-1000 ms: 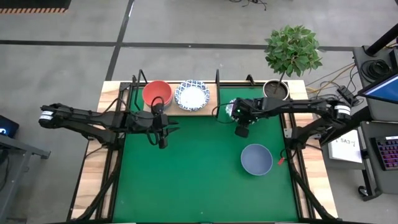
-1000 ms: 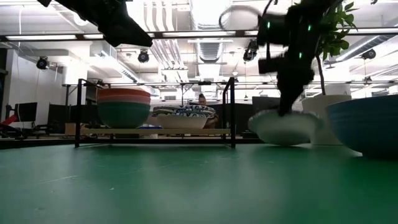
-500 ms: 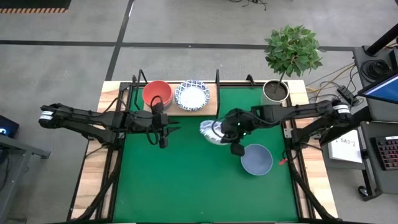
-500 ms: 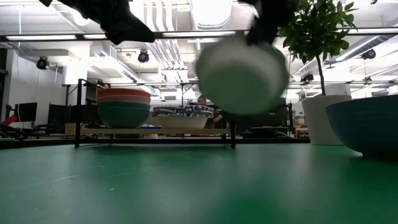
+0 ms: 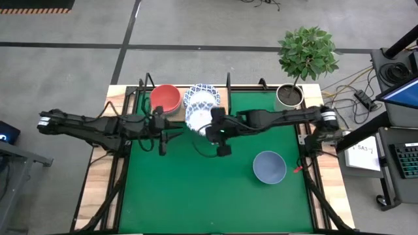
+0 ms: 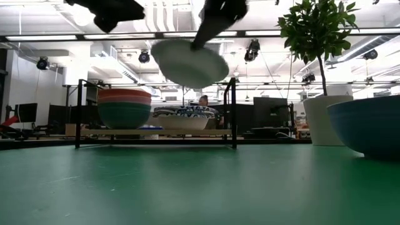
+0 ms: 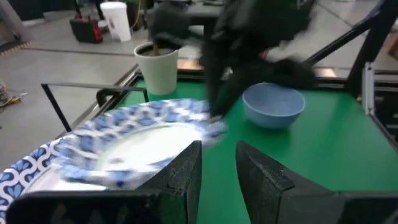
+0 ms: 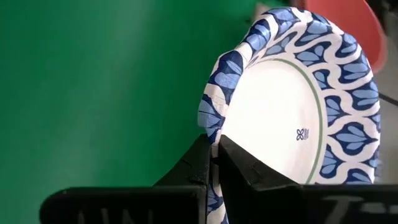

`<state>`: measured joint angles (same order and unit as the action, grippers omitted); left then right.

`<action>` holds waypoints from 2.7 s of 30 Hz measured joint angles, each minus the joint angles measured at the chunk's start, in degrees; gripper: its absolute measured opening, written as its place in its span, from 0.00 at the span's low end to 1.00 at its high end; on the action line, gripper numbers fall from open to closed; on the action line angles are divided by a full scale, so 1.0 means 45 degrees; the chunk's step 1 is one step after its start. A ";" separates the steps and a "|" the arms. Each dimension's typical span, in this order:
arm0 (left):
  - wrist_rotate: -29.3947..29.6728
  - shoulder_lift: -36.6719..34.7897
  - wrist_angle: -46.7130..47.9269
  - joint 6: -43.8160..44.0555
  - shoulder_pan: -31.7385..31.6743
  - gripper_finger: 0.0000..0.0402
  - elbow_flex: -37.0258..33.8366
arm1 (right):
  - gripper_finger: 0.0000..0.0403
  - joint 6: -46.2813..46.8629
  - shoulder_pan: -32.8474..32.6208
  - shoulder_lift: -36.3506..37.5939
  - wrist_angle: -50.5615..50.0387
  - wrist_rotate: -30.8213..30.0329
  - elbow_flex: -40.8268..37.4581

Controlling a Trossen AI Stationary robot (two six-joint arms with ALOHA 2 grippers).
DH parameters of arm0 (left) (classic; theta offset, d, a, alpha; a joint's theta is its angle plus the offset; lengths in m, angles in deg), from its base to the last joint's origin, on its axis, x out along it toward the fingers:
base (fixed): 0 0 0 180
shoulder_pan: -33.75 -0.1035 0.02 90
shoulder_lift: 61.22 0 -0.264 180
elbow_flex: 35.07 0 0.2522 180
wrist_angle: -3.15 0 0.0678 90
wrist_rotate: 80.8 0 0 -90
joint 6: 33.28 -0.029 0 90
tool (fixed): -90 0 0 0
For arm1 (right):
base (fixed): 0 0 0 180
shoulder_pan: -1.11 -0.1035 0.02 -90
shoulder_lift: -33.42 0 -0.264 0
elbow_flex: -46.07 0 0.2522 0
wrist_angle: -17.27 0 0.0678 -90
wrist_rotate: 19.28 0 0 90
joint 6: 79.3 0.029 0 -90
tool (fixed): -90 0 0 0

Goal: Place and stack bowls onto a shelf
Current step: Stack the white bowl on top of the white bowls on the shelf, then stack the blue bowl on top of the orange bowl on the shelf

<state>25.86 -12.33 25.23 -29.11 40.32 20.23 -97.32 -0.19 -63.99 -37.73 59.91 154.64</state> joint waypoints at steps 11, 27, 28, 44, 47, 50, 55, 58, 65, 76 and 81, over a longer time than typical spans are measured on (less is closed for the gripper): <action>0.0784 -0.1861 -0.0289 0.0002 0.0680 0.20 -0.0936 | 0.03 -0.1684 0.2110 -0.3442 -0.1561 -0.1272 0.3599; 0.0791 -0.2116 -0.0325 -0.0141 0.0680 0.20 -0.1157 | 0.03 -0.1677 0.3047 -0.4651 -0.2010 -0.0462 0.4724; 0.0791 -0.2111 -0.0326 -0.0142 0.0680 0.20 -0.1157 | 0.03 -0.1677 0.3052 -0.4651 -0.2006 -0.0463 0.4724; 0.0791 -0.2101 -0.0428 -0.0142 0.0680 0.20 -0.1148 | 0.19 -0.0973 0.3134 -0.4651 -0.1554 -0.0502 0.4704; 0.0791 -0.2101 -0.0428 -0.0141 0.0680 0.20 -0.1143 | 0.24 -0.0958 0.3134 -0.4648 -0.1520 -0.0499 0.4704; 0.0791 -0.2101 -0.0428 -0.0141 0.0678 0.20 -0.1143 | 0.30 -0.1011 0.3129 -0.4646 -0.1524 -0.0501 0.4704; 0.0787 -0.2101 -0.0424 -0.0146 0.0680 0.20 -0.1147 | 0.37 -0.0467 0.2994 -0.4251 -0.2130 -0.0313 0.4700; 0.0787 -0.2101 -0.0423 -0.0146 0.0680 0.20 -0.1148 | 0.38 0.0301 0.2859 -0.3759 -0.3014 0.0953 0.4700; 0.0786 -0.2014 -0.0428 -0.0151 0.0675 0.20 -0.1157 | 0.35 0.3774 0.2235 -0.2576 -0.4427 0.4852 0.4541; 0.0786 -0.1956 -0.0423 -0.0209 0.0675 0.20 -0.1118 | 0.35 1.0209 -0.0361 -0.2329 -0.6176 0.5203 0.3030; 0.0786 -0.1941 -0.0399 -0.0205 0.0675 0.20 -0.1167 | 0.35 1.3707 -0.1468 -0.2329 -0.8290 0.5134 0.1812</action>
<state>29.40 -21.06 23.44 -30.03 43.35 14.98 -35.64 -6.80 -74.47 -75.04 83.01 162.80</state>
